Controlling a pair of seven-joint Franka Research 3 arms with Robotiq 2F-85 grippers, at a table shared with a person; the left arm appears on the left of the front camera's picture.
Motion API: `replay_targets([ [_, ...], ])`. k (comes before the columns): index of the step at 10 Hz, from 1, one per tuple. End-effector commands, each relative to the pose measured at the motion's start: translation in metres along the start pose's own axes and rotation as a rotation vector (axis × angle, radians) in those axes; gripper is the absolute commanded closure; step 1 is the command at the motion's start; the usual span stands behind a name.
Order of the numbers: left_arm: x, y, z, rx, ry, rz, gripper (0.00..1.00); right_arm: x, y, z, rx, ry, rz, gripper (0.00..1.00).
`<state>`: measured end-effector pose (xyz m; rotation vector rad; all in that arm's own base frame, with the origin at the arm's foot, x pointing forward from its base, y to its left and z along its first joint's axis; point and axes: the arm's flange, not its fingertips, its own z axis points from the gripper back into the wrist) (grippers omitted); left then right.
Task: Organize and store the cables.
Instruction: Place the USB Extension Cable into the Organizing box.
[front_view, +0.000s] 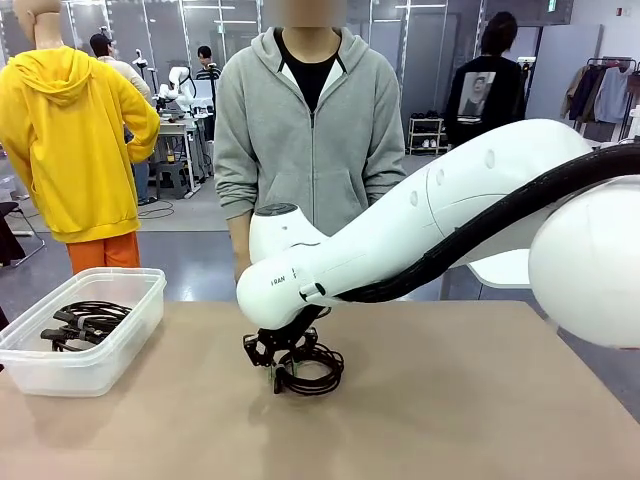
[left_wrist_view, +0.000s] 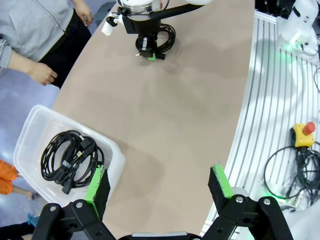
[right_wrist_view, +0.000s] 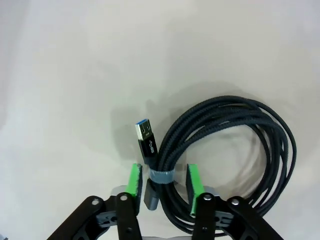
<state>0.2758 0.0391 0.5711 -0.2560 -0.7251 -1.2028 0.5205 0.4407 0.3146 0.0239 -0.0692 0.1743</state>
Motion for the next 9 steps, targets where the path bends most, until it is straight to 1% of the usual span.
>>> replay_targets([
  [1, 0.002, 0.004, 0.001, 0.006, 0.011, 0.007, 0.00, -0.014, -0.022, 0.016, 0.049, -0.017, 0.000, 0.00],
  [2, 0.002, 0.004, 0.001, 0.006, 0.011, 0.007, 0.00, -0.019, -0.036, 0.028, 0.077, -0.028, -0.020, 0.00],
  [3, 0.002, 0.004, 0.001, 0.006, 0.011, 0.007, 0.00, -0.028, -0.049, 0.044, 0.093, -0.039, 0.003, 0.00],
  [4, 0.002, 0.004, 0.001, 0.006, 0.011, 0.007, 0.00, -0.035, -0.060, 0.059, 0.110, -0.045, 0.031, 0.06],
  [5, 0.002, 0.004, 0.001, 0.006, 0.011, 0.007, 0.00, -0.040, -0.073, 0.074, 0.205, -0.036, 0.109, 0.00],
  [6, 0.002, 0.004, 0.001, 0.006, 0.011, 0.007, 0.00, -0.044, -0.096, 0.090, 0.282, -0.038, 0.163, 0.00],
  [7, 0.002, 0.004, 0.001, 0.006, 0.011, 0.007, 0.00, -0.052, -0.130, 0.111, 0.325, -0.070, 0.186, 0.00],
  [8, 0.002, 0.004, 0.001, 0.006, 0.011, 0.007, 0.00, -0.061, -0.161, 0.130, 0.302, -0.093, 0.217, 0.00],
  [9, 0.002, 0.004, 0.001, 0.006, 0.011, 0.007, 0.00, -0.073, -0.192, 0.149, 0.290, -0.128, 0.300, 0.00],
])
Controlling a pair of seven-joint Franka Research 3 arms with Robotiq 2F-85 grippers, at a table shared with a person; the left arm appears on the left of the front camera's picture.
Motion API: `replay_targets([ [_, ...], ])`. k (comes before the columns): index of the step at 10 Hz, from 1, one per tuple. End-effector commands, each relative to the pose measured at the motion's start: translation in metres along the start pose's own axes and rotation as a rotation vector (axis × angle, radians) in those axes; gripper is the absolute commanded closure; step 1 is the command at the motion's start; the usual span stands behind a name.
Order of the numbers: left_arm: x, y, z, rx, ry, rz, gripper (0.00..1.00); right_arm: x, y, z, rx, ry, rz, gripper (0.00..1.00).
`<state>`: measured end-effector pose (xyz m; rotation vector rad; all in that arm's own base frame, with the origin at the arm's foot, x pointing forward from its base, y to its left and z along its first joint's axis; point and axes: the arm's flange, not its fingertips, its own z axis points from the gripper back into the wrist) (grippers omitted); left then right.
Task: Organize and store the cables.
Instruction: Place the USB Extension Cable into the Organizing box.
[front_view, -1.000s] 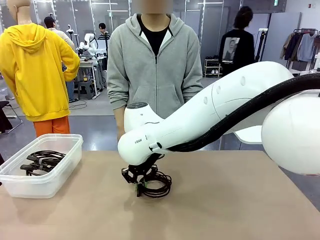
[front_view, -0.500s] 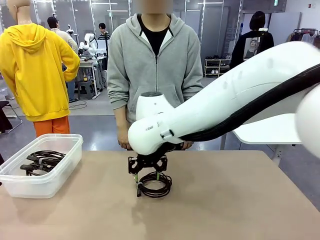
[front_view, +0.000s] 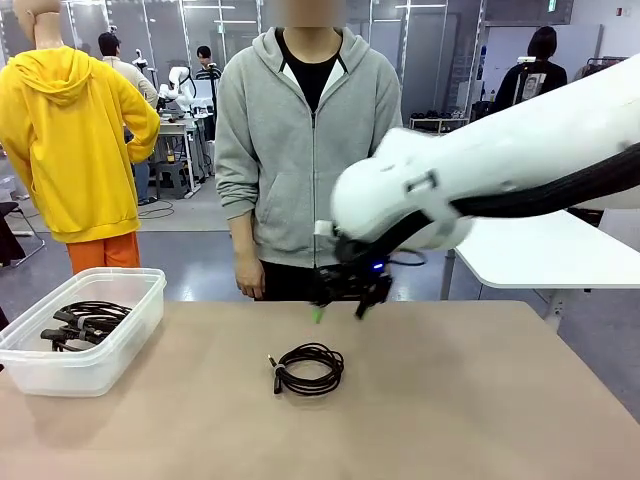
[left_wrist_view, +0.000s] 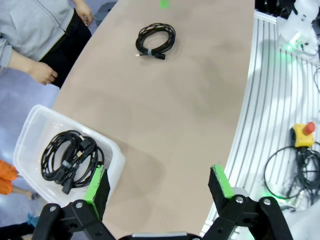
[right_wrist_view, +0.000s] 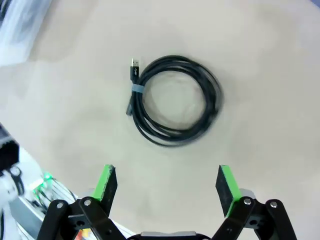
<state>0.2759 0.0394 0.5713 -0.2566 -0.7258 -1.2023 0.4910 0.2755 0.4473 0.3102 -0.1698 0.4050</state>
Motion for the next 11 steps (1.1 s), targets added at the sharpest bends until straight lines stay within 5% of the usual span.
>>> replay_targets([
  [1, 0.002, 0.003, 0.000, 0.006, 0.012, 0.006, 0.00, -0.047, -0.047, 0.050, -0.025, -0.032, 0.117, 0.00],
  [4, 0.002, 0.003, 0.000, 0.006, 0.012, 0.006, 0.00, -0.107, -0.120, 0.112, -0.012, -0.177, 0.248, 0.00],
  [8, 0.002, 0.003, 0.000, 0.006, 0.012, 0.006, 0.00, -0.202, -0.216, 0.121, -0.093, -0.321, 0.457, 0.00],
  [10, 0.002, 0.003, 0.000, 0.006, 0.012, 0.006, 0.00, -0.200, -0.224, 0.112, -0.088, -0.377, 0.490, 0.00],
  [11, 0.002, 0.003, 0.000, 0.006, 0.012, 0.006, 0.00, -0.207, -0.221, 0.125, -0.099, -0.293, 0.443, 0.00],
])
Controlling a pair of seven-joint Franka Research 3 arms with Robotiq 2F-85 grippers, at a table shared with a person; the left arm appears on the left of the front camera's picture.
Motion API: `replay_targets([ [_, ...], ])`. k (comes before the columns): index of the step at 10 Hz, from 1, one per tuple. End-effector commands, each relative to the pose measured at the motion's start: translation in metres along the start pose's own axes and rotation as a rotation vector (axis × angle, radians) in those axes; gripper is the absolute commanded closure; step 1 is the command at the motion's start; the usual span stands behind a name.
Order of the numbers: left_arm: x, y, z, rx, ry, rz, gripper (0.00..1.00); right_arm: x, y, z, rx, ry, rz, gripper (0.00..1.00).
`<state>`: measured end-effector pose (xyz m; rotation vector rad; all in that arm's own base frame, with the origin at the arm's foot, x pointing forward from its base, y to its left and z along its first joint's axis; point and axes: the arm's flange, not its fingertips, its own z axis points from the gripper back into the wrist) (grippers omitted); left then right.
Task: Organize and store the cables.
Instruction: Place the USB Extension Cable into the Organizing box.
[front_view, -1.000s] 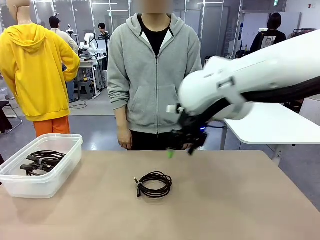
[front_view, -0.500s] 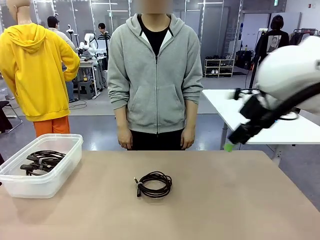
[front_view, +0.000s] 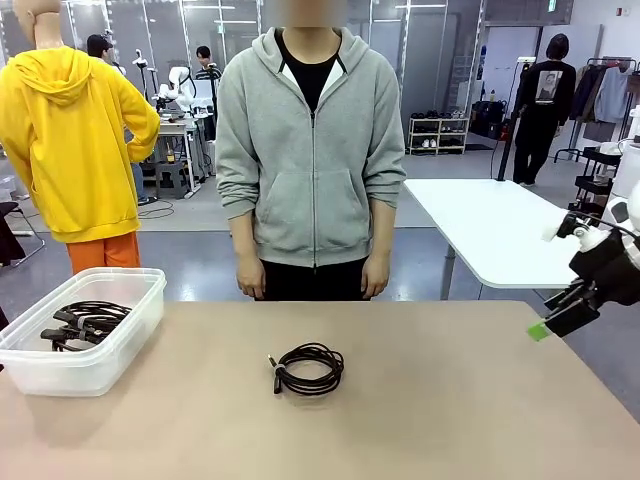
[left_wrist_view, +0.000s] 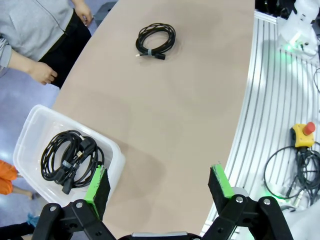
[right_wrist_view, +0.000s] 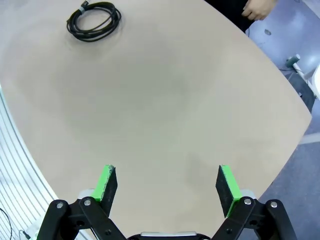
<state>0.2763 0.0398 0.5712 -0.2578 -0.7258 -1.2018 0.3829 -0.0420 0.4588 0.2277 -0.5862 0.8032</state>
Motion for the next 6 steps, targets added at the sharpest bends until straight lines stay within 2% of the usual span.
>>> replay_targets([
  [1, 0.002, 0.003, 0.000, 0.007, 0.013, 0.006, 0.00, 0.006, 0.007, -0.001, 0.012, 0.031, -0.024, 0.00],
  [5, 0.000, 0.000, 0.000, 0.000, 0.000, 0.000, 0.00, 0.006, 0.007, -0.001, 0.012, 0.031, -0.024, 0.00],
  [6, 0.045, -0.002, -0.042, -0.052, 0.009, -0.040, 0.00, 0.006, 0.007, -0.001, 0.012, 0.031, -0.024, 0.00],
])
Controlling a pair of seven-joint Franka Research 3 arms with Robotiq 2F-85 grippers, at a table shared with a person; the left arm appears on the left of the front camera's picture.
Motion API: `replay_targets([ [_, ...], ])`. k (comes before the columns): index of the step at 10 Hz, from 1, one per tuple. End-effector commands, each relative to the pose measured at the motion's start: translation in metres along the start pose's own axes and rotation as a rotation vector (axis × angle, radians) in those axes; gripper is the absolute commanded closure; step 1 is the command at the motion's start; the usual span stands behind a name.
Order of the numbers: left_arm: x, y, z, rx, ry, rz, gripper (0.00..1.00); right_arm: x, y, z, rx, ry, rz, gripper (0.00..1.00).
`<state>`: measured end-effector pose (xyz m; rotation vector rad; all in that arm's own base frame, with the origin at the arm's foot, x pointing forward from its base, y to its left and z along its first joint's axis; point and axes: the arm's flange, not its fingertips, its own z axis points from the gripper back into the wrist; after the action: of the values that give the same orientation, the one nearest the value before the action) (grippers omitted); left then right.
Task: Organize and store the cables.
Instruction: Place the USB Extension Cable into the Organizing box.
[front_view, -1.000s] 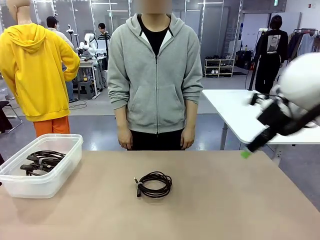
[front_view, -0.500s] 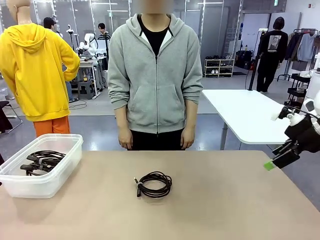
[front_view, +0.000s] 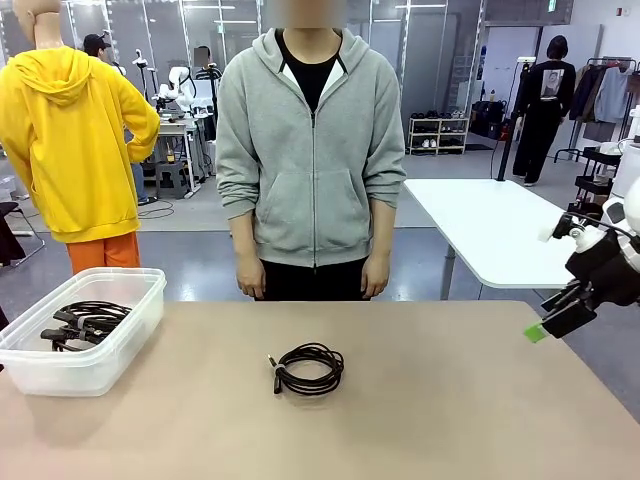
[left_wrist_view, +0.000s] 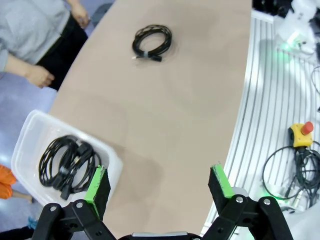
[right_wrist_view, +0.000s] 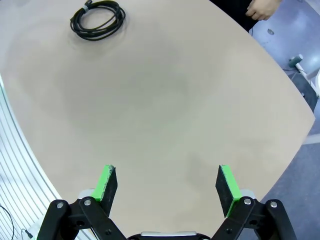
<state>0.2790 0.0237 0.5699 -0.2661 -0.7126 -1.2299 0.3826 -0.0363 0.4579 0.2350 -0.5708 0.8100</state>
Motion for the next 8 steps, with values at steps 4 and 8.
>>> replay_targets([
  [4, 0.160, -0.003, -0.151, -0.105, 0.175, -0.041, 0.00, 0.003, 0.003, 0.001, -0.002, 0.020, -0.026, 0.00],
  [8, 0.235, 0.012, -0.258, -0.132, 0.344, 0.130, 0.00, 0.003, 0.003, 0.001, -0.002, 0.020, -0.026, 0.00],
])
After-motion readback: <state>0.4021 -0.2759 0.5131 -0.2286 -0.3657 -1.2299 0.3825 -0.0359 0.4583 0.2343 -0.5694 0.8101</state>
